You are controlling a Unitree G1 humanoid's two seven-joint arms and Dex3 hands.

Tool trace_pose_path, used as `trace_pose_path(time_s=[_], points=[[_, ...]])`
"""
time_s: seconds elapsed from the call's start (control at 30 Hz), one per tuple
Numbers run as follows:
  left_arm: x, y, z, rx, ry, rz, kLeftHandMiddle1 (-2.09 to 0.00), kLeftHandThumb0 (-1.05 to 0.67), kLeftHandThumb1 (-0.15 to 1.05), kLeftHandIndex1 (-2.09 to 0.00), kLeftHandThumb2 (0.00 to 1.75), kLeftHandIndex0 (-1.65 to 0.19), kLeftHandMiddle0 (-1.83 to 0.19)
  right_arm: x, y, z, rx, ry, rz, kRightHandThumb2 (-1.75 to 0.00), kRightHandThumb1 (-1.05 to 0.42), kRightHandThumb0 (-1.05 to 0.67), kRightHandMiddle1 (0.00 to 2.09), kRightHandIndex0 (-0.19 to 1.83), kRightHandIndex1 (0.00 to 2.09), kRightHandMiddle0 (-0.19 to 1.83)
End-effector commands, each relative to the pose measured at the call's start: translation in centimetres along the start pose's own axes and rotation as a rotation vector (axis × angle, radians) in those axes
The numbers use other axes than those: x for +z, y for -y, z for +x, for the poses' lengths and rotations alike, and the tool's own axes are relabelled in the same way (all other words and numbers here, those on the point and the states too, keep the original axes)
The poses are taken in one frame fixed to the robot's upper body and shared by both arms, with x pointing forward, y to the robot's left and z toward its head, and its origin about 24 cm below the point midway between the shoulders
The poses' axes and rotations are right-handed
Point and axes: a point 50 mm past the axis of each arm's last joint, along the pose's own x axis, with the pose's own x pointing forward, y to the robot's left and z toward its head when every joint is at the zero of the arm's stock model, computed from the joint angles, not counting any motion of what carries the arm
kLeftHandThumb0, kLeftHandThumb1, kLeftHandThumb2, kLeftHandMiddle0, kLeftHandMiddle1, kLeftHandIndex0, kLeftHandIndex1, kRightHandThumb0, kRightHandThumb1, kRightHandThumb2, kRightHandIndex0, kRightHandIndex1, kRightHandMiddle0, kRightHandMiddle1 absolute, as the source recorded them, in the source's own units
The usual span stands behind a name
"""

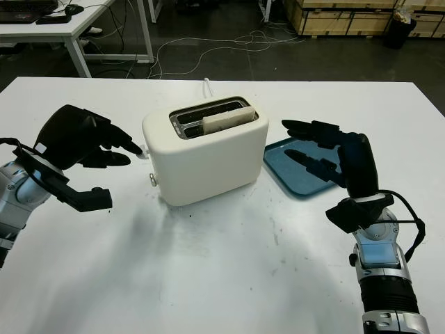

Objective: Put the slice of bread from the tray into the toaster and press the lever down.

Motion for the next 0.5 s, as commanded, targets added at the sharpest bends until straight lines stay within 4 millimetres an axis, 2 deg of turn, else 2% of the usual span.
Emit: trace_pose_path(time_s=[0.0,0.17,0.47], points=[[0.11,-0.06,0.25,-0.021,0.021,0.02,-0.86,-0.49,0.63,-0.01,0.0,-1.43,-1.24,0.21,0.25,-0.04,-0.012,0.014,0.009,0.0,-0.81,-0.09,0.0,1.03,0.0,0.94],[0.22,-0.02,0.43,-0.065,0.028,0.037,-1.0,-0.49,0.63,0.0,0.0,-1.42,-1.2,0.22,0.27,-0.06,-0.012,0.016,0.009,0.0,-0.81,-0.1,0.0,1.04,0.0,0.94],[0.46,-0.12,1.18,-0.06,0.049,0.044,-0.98,-0.49,0.64,0.0,0.0,-1.42,-1.17,0.19,0.16,-0.09,-0.006,0.01,0.008,0.0,-0.81,-0.11,0.0,1.03,0.0,0.94]])
